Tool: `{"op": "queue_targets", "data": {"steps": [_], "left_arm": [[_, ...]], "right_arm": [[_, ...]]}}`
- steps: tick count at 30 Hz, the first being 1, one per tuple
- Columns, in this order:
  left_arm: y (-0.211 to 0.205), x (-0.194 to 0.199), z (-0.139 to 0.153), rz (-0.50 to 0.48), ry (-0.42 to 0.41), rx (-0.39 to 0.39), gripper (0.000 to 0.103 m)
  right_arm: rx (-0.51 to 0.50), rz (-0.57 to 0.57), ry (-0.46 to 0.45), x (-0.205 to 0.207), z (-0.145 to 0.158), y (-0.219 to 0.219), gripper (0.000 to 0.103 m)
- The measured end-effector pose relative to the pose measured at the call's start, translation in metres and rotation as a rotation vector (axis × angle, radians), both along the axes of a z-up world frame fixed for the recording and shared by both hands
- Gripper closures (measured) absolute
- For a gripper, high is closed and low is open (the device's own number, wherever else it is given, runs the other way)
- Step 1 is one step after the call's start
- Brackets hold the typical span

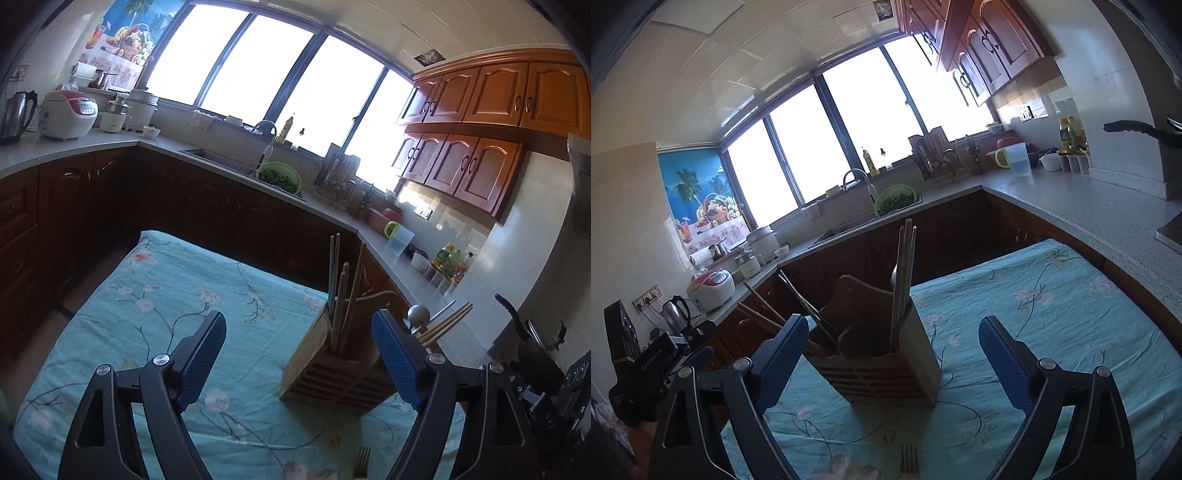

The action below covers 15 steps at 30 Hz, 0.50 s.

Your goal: Organize utensils

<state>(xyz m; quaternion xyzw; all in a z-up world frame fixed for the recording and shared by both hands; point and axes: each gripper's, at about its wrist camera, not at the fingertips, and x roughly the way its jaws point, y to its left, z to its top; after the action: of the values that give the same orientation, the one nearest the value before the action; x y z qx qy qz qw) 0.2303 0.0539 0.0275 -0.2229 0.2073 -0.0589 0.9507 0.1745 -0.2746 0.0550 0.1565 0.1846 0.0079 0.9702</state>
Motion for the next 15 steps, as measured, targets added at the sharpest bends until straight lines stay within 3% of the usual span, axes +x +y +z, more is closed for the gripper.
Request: {"op": "queue_targets", "data": {"steps": [8,15], "left_arm": [[0.005,-0.064,-0.041,0.029,0.112,0.014,0.021],[0.013,-0.095,-0.040,0.046,0.144,-0.003,0.021]], "right_arm": [[0.001,0.016,0.083,-0.043,-0.038,0.012,0.008],[0.014,0.033,0.121,-0.076,-0.055,0.019,0.006]]}}
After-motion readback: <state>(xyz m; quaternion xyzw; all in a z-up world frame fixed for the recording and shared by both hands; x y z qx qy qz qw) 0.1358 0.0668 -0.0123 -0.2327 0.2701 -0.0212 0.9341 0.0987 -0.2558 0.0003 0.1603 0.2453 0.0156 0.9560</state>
